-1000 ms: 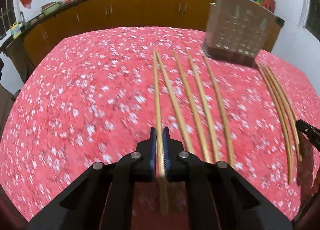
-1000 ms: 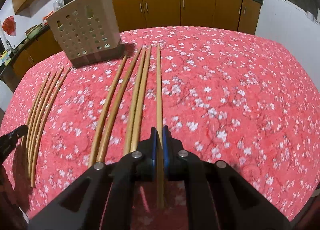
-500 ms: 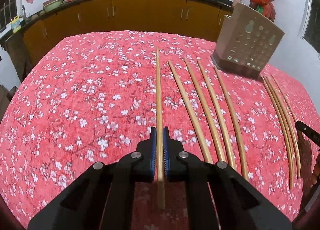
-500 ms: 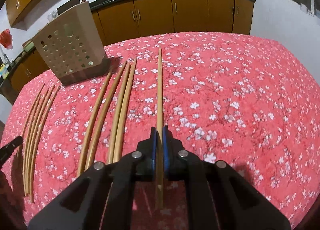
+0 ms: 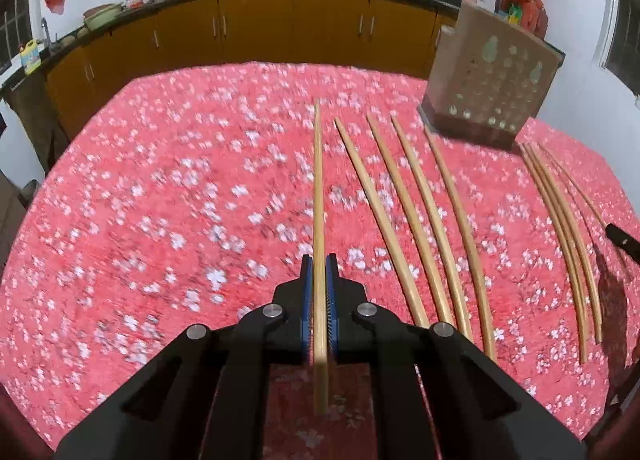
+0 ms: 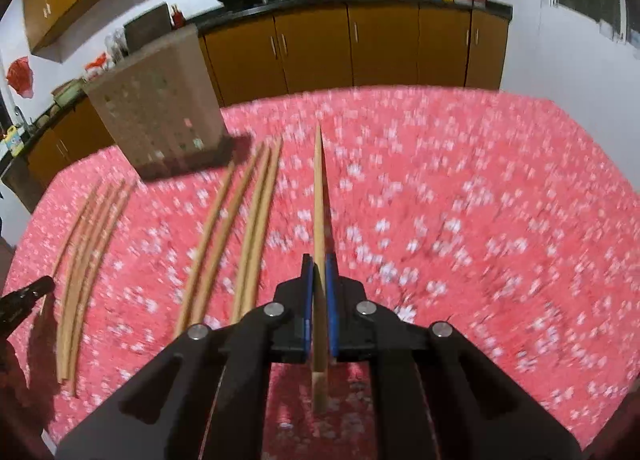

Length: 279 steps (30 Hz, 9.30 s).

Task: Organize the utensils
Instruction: 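Lift the held chopsticks with both tools and carry them over the beige utensil holder, then open both tools to drop the chopsticks into the utensil holder, then lower the right tool and grasp another chopstick while the left tool grasps one too, then lift both held chopsticks and carry them above the utensil holder, then open both tools to release the chopsticks into the utensil holder, then lower the right tool and grasp a chopstick while the left tool grasps another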

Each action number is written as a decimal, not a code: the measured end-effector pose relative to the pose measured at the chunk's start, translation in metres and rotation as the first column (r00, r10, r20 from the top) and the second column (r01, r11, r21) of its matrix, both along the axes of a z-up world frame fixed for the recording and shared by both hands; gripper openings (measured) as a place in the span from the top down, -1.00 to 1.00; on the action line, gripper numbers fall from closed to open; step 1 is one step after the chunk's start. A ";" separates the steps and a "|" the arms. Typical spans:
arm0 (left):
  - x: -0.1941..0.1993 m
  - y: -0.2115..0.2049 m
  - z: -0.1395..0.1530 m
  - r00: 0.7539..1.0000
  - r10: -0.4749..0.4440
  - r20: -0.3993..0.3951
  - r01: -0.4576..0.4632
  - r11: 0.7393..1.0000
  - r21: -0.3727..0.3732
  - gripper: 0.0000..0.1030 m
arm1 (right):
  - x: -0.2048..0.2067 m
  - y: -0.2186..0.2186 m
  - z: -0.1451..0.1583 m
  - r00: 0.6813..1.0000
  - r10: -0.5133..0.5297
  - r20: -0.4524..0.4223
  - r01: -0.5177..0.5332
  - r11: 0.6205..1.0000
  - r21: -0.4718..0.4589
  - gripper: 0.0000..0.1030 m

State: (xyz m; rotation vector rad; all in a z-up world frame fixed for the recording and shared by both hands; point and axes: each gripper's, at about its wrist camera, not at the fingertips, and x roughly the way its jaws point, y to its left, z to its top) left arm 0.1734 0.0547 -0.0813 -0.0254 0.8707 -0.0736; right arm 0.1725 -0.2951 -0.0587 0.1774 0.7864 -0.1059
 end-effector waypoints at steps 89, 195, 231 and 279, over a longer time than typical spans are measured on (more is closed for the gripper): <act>-0.005 0.013 0.024 0.995 0.093 0.044 -0.080 0.968 -0.237 0.37 | 0.005 0.026 -0.026 0.989 0.110 -0.102 -0.100 0.990 0.101 0.61; 0.002 0.004 0.099 0.968 0.038 0.248 0.007 0.984 -0.180 0.85 | -0.016 -0.003 0.090 0.960 0.014 0.279 -0.015 1.000 0.003 0.85; 0.067 -0.087 0.198 0.876 -0.018 0.482 0.134 0.969 -0.207 0.86 | 0.075 0.062 0.199 0.819 0.134 0.557 -0.147 0.989 -0.022 0.85; -0.014 -0.033 0.006 0.996 -0.089 0.000 0.087 0.972 -0.220 0.56 | 0.005 0.027 -0.032 0.993 0.061 -0.100 -0.063 0.998 -0.012 0.84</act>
